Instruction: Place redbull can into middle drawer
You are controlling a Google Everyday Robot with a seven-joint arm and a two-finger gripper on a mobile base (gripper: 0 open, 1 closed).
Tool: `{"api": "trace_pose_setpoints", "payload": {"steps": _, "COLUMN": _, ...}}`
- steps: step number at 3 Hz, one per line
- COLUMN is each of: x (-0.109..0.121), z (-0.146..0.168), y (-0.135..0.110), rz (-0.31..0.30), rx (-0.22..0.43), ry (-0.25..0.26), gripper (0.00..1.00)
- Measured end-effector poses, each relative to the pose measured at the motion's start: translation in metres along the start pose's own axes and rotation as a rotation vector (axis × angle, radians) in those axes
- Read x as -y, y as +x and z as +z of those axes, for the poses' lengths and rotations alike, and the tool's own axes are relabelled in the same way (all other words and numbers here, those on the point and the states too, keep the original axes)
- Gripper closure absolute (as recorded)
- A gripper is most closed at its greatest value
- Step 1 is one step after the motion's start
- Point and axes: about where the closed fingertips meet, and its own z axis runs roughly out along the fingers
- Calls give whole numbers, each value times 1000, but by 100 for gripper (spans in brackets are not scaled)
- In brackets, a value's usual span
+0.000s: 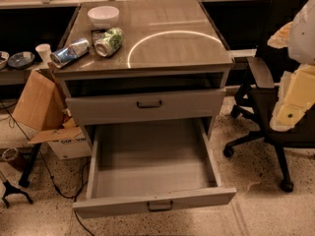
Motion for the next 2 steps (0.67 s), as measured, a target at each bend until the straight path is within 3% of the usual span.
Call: {"api": "trace_pose_setpoints", "payload": {"steps": 2, "x": 1, "z": -3, "y": -2, "rz": 2, "rx": 24, "ry": 9, "gripper": 0}}
